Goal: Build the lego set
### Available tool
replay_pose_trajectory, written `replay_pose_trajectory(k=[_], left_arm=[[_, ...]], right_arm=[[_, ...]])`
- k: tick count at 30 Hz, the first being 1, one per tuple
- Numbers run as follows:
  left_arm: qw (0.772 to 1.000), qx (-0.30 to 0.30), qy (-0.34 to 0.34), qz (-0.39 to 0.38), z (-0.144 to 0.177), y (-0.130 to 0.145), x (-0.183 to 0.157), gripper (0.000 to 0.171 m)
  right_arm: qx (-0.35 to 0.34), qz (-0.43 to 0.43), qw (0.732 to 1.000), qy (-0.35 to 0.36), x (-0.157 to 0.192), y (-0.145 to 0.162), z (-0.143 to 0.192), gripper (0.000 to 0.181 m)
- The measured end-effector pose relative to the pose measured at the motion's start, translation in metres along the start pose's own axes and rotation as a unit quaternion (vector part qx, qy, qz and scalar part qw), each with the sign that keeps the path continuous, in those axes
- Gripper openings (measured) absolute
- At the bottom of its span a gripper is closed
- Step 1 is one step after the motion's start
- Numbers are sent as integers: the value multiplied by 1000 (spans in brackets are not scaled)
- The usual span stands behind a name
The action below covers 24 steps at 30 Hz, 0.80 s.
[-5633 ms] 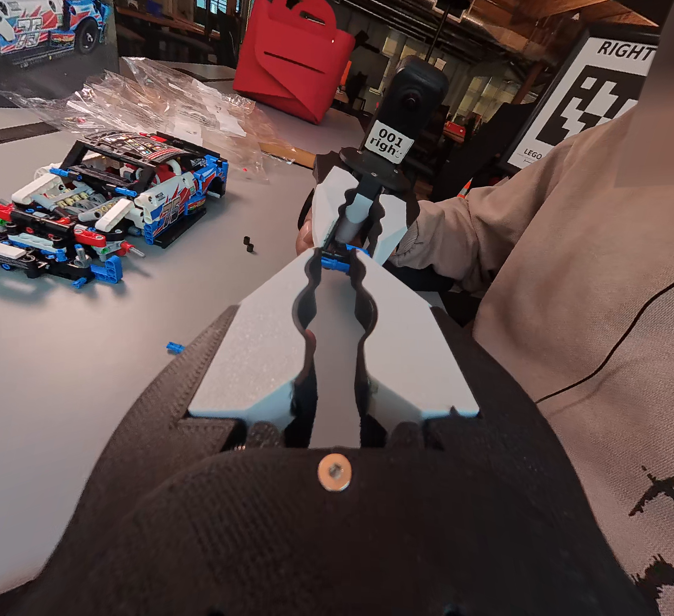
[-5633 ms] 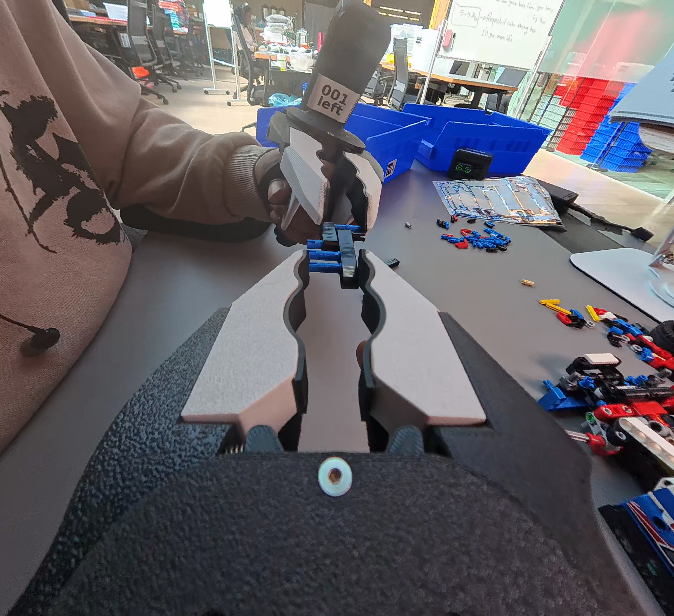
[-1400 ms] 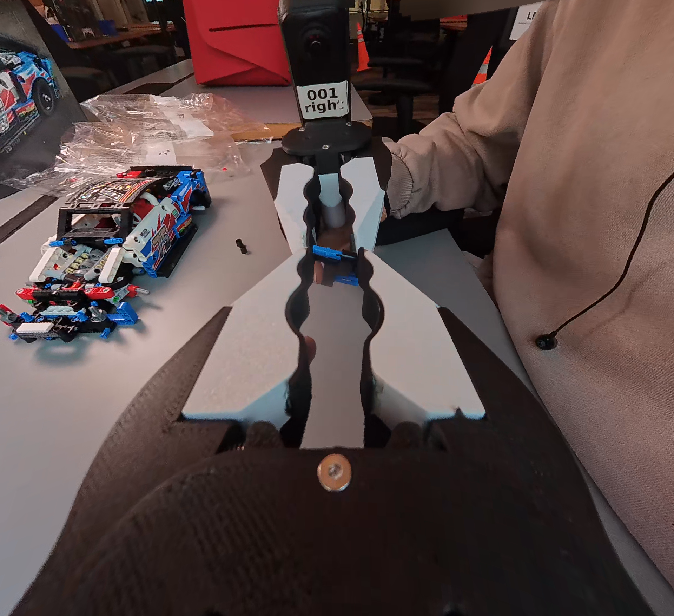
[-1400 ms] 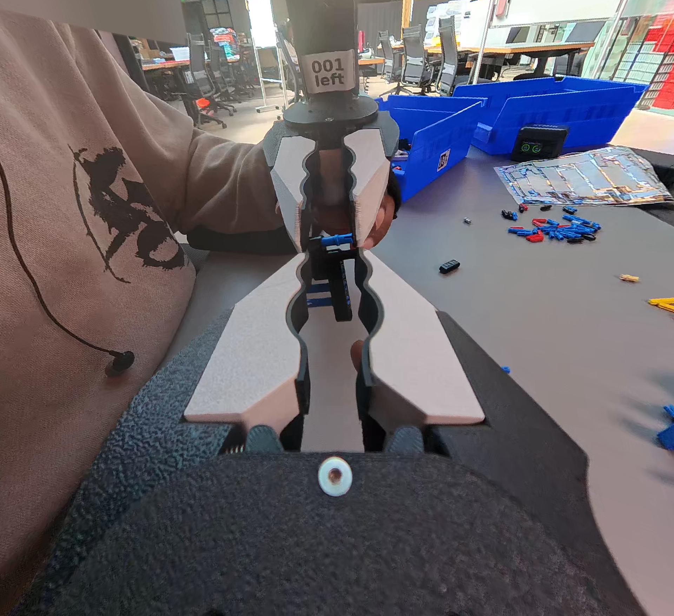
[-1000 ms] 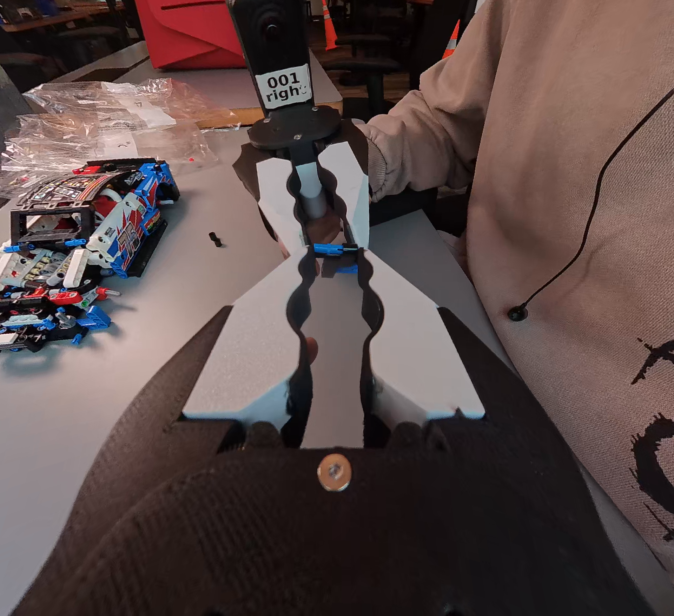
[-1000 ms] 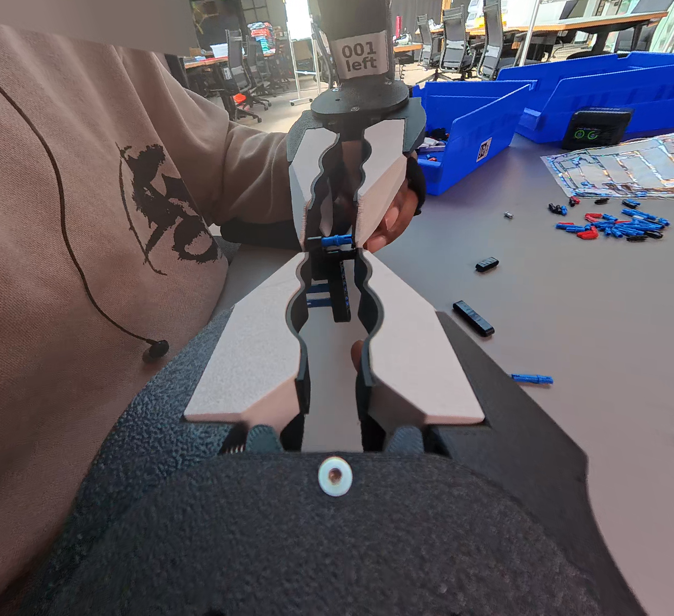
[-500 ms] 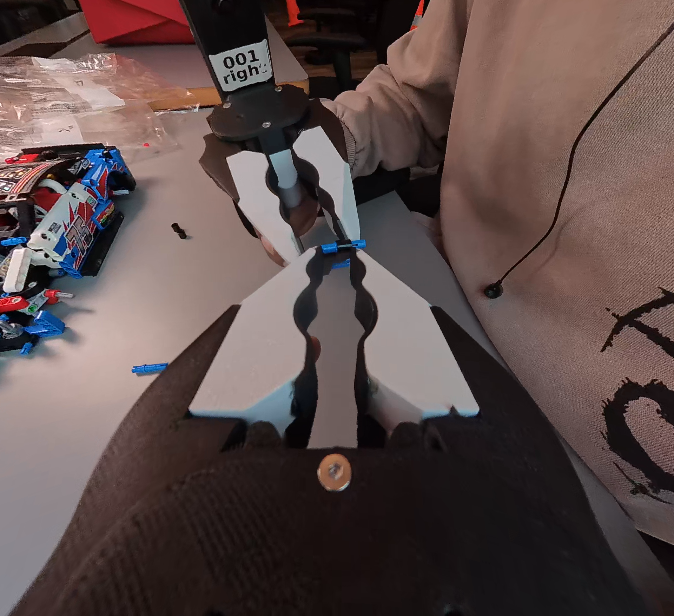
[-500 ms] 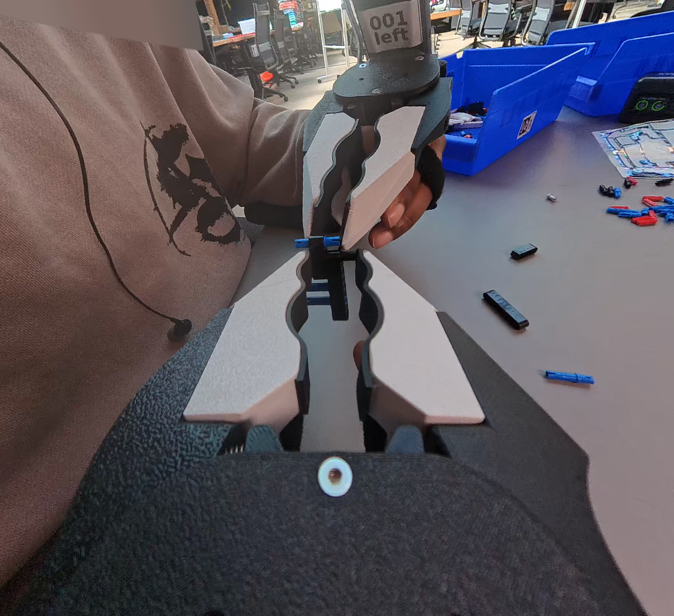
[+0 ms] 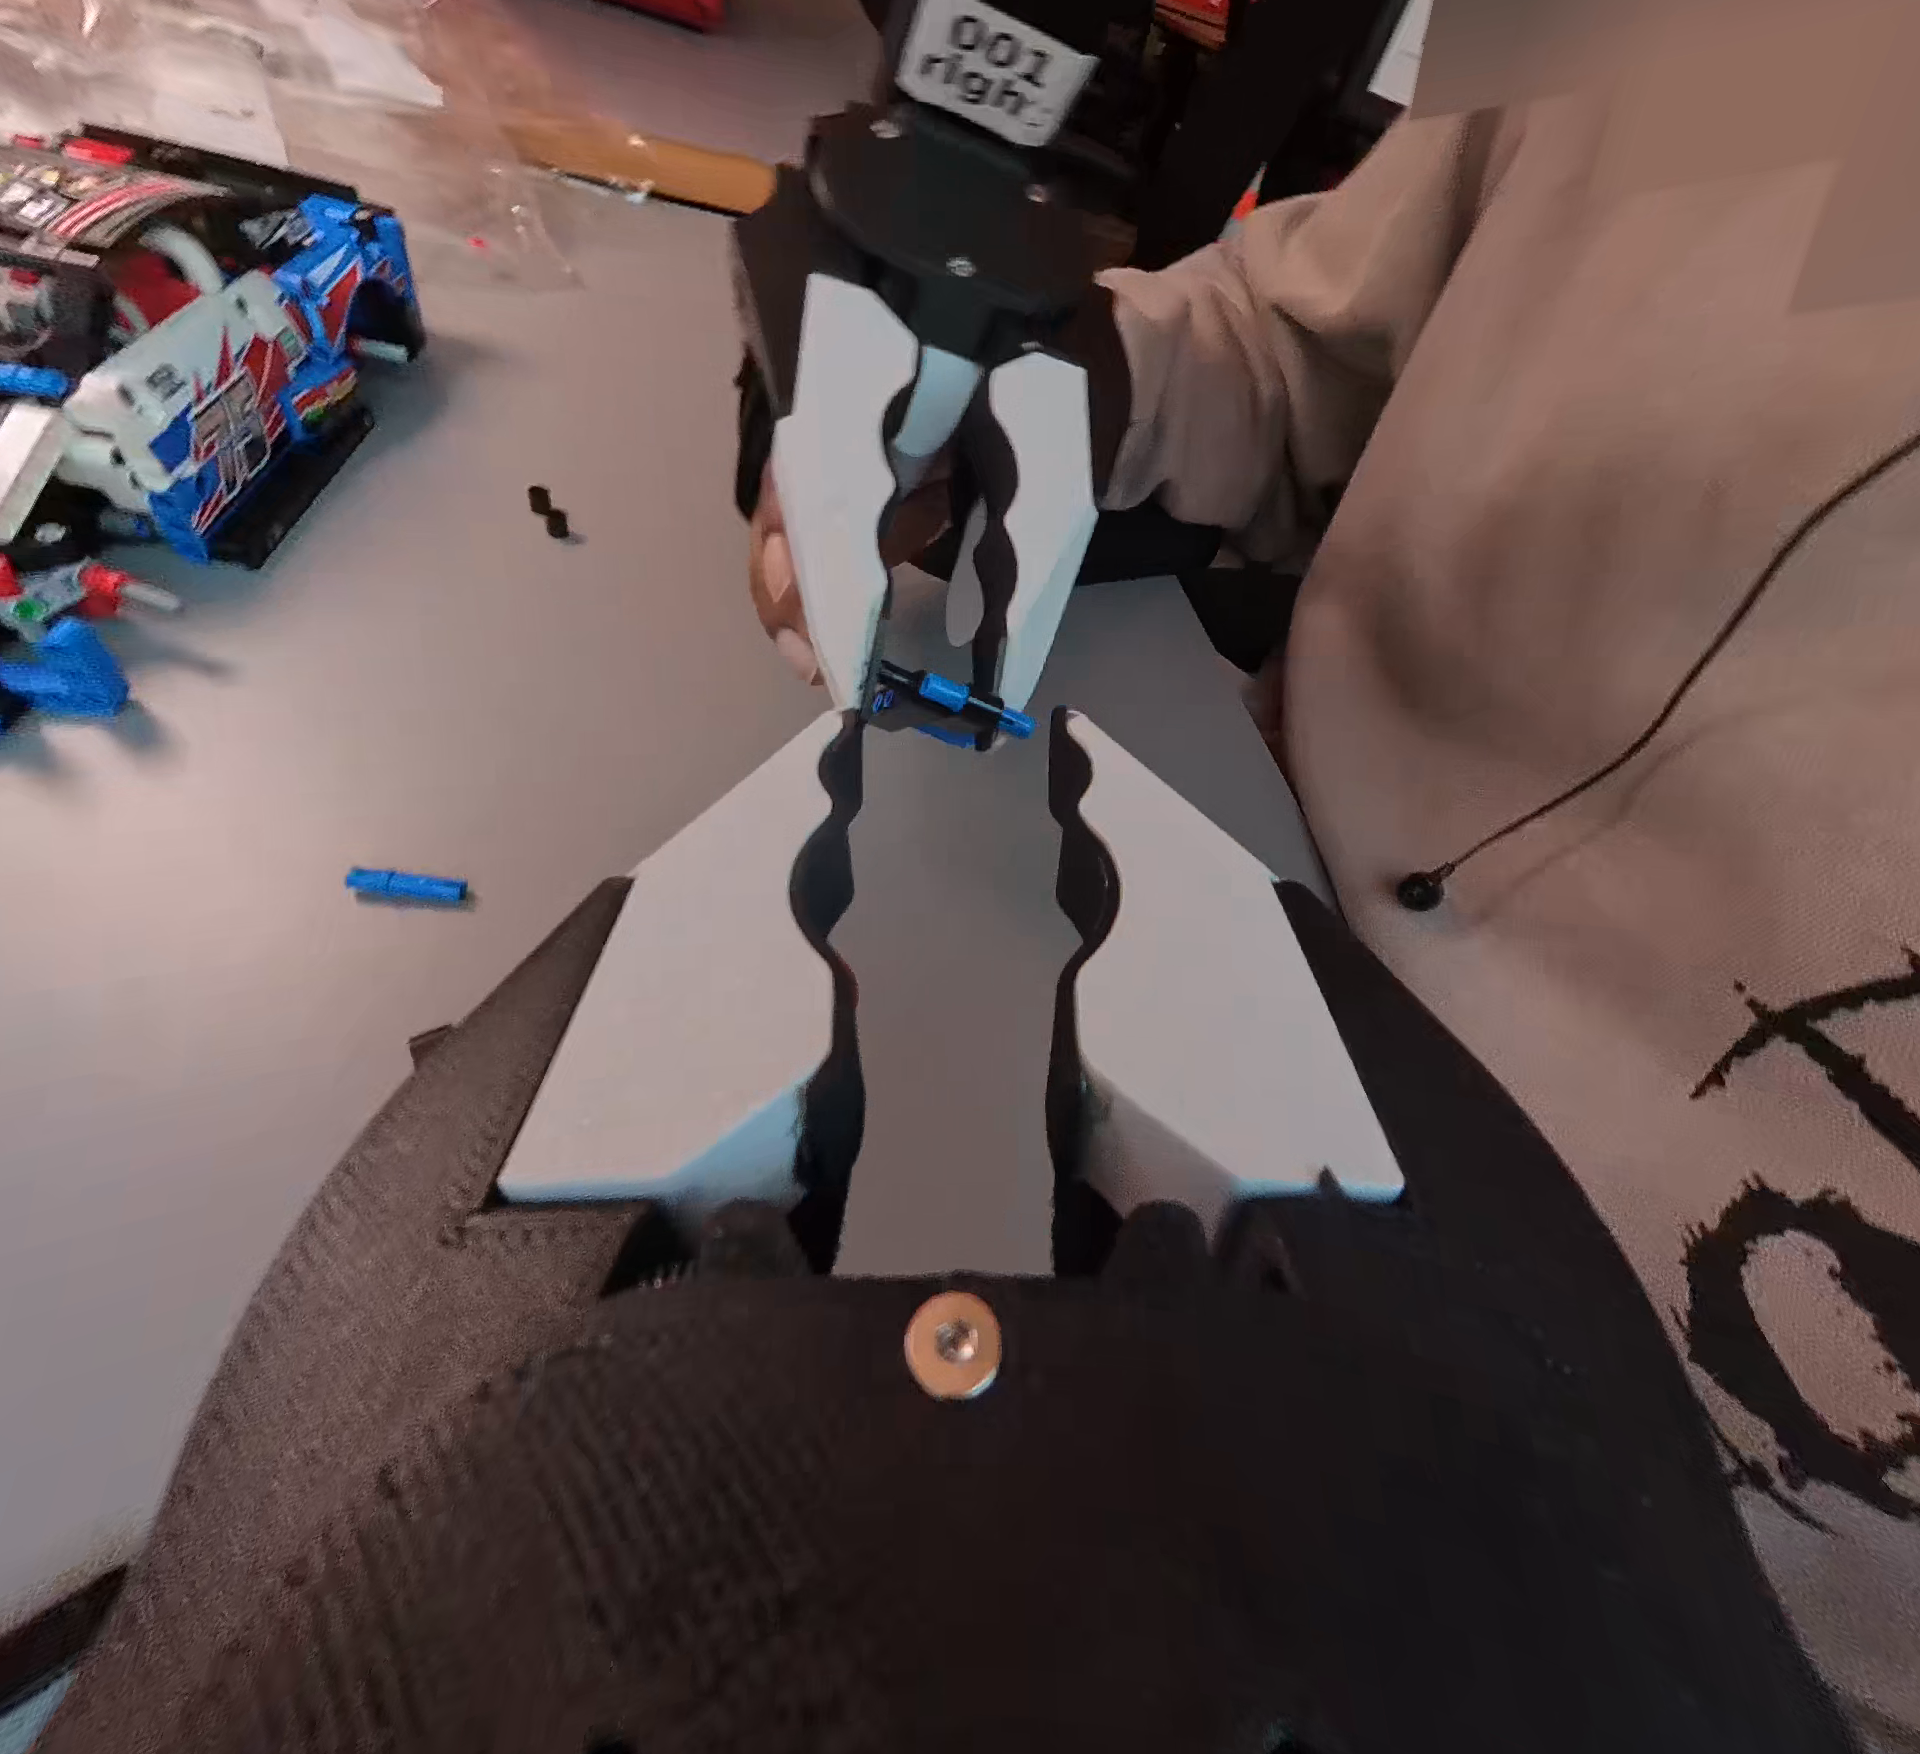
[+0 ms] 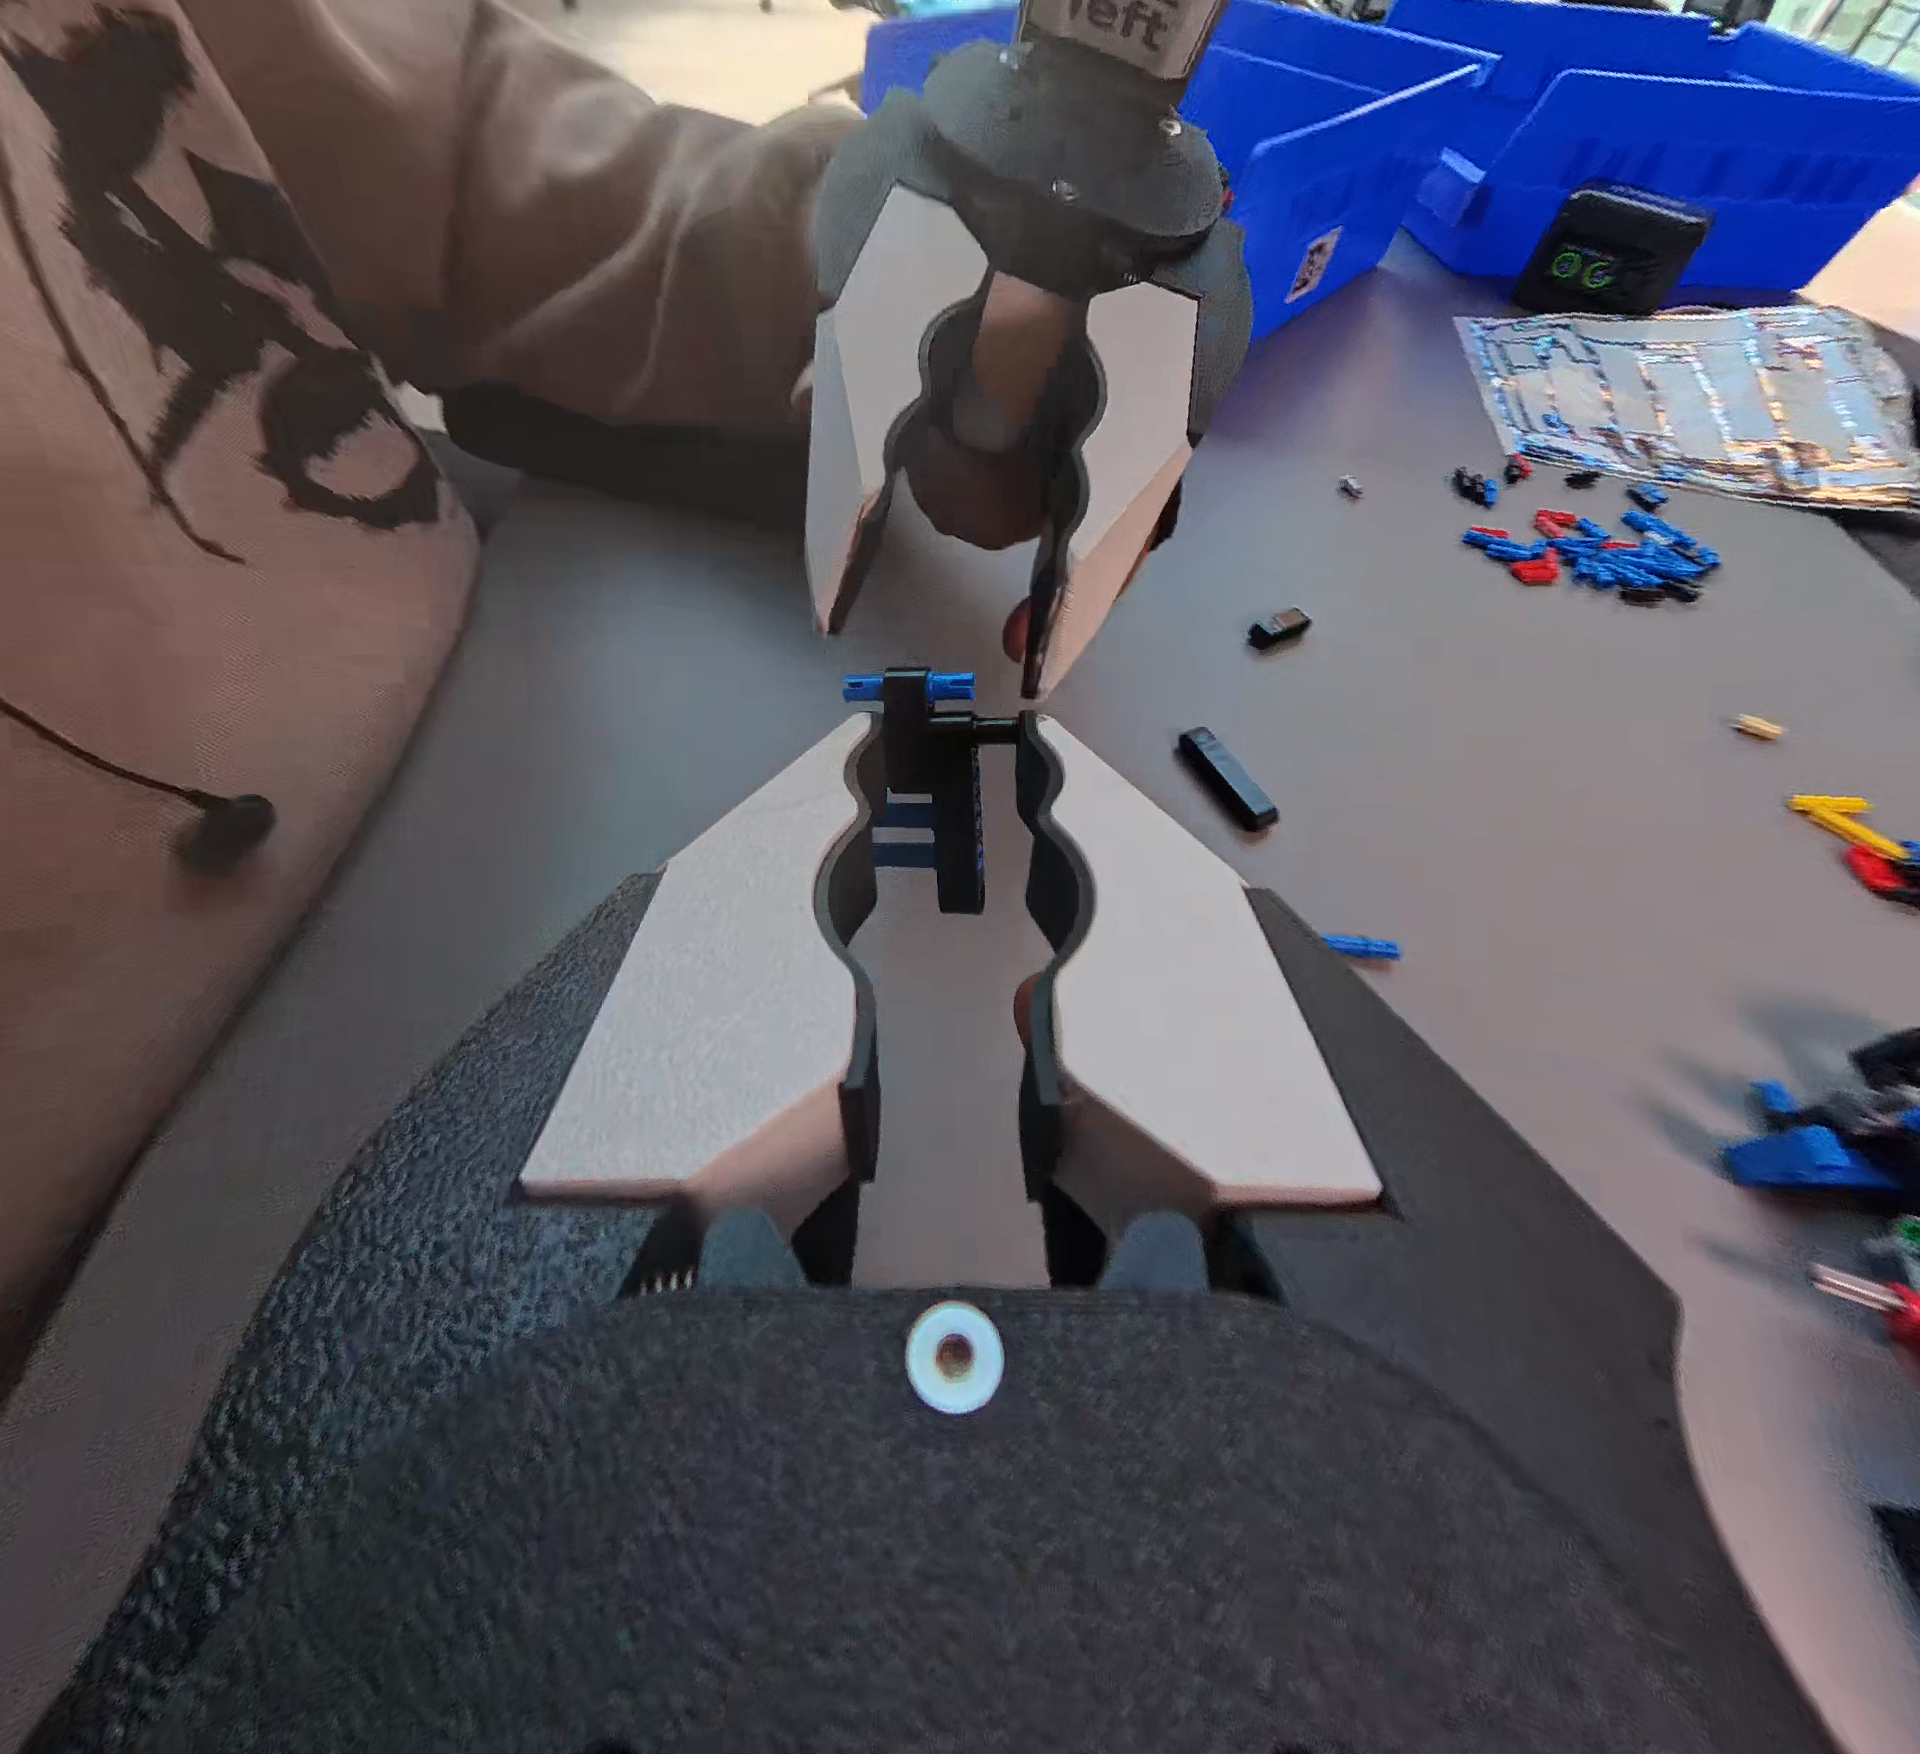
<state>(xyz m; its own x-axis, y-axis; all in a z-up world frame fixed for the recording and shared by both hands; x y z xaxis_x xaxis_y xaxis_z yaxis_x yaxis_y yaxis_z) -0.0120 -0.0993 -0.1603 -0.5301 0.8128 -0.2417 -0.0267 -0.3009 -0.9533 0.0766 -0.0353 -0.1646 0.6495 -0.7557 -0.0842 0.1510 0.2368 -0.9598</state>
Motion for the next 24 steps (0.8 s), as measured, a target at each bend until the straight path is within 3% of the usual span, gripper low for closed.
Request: replay_pose_trajectory(k=[4, 6, 8, 14, 17, 21, 24], left_arm=[[989, -27, -25, 140, -7, 5, 21, 32], [984, -27, -37, 173, -11, 8, 25, 24], [985, -10, -65, 161, -14, 12, 28, 8], [985, 3, -136, 106, -16, 11, 33, 7], [988, 8, -141, 56, -11, 7, 31, 6], [995, -24, -101, 7, -7, -5, 18, 6], [994, -32, -99, -19, -8, -9, 13, 6]], right_arm=[[73, 101, 988, 93, -6, 6, -3, 22], [105, 131, 978, 124, -9, 9, -4, 22], [130, 146, 969, 149, -14, 12, -4, 22], [164, 184, 948, 201, -21, 15, -5, 22], [122, 177, 958, 192, -21, 11, -4, 22], [11, 9, 995, 95, -24, 4, 11, 43], [-74, -85, 993, 29, -26, -2, 23, 35]])
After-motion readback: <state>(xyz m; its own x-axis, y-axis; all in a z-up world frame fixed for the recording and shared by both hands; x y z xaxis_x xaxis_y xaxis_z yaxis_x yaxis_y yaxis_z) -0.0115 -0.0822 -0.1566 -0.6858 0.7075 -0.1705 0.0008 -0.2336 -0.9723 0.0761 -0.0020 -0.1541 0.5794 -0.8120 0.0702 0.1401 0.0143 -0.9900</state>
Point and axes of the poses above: each gripper's, where its closed fingertips meet, z back along the fingers, y out of its underside, x = y × z across the jaws, the point moved 6 cm from there along z, back along the fingers, and after that the axes turned 4 degrees about -x, right-handed, at the moved point
